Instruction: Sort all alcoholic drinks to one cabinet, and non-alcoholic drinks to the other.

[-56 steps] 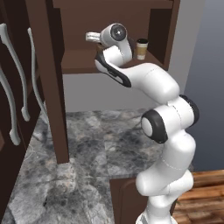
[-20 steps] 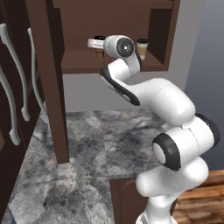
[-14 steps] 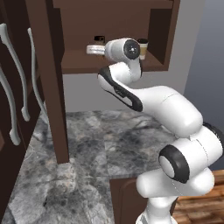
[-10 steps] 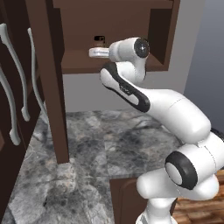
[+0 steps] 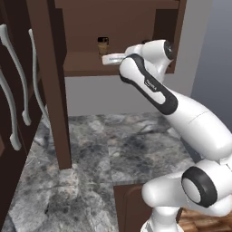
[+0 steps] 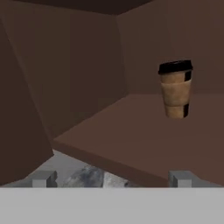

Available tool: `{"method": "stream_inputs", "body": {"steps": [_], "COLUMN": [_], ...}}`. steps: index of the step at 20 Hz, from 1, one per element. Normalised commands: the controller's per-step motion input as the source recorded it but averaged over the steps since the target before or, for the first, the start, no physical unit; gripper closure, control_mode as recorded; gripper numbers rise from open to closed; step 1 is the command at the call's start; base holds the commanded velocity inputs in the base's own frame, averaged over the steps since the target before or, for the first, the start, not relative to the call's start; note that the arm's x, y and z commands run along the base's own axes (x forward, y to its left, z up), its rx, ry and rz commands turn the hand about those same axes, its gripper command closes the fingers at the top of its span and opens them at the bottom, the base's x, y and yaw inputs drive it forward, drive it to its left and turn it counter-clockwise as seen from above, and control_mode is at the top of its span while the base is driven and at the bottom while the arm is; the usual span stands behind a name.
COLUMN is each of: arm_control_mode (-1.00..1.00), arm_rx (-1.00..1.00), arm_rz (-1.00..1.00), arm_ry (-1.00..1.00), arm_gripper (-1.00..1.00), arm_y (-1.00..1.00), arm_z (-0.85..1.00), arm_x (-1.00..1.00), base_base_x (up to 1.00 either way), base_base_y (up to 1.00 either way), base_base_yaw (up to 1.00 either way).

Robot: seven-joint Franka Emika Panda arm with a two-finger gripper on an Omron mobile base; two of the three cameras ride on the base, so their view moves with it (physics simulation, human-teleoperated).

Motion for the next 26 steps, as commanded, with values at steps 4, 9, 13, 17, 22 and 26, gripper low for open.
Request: {"method": "stream_inputs", "body": {"steps": [4,9,13,17,22,26], "arm_control_mode": [-1.00,-1.00,-1.00,-1.00,-1.00,-1.00], "arm_rx": [-0.07,-0.15,-0.17,-0.16,-0.16,-0.15], "arm_rz": [0.14,0.10,0.05,0.00,-0.04,-0.04], "arm_ry": [0.00,0.00,0.01,-0.01,-0.06,-0.13], "arm_gripper": [-1.00,-1.00,-1.00,-1.00,-1.00,-1.00], "arm_y": [-0.06,-0.05,-0.06,-0.09,-0.10,-0.08], "arm_z": [0.02,0.15,0.18,0.03,0.00,-0.03], "arm_x": [-0.36,-0.43,-0.45,-0.39,-0.35,-0.39], "base_base_x": [0.00,0.00,0.00,0.00,0.00,0.00], "base_base_y": [0.00,0.00,0.00,0.00,0.00,0.00], "base_base_yaw": [0.00,0.00,0.00,0.00,0.00,0.00]}}
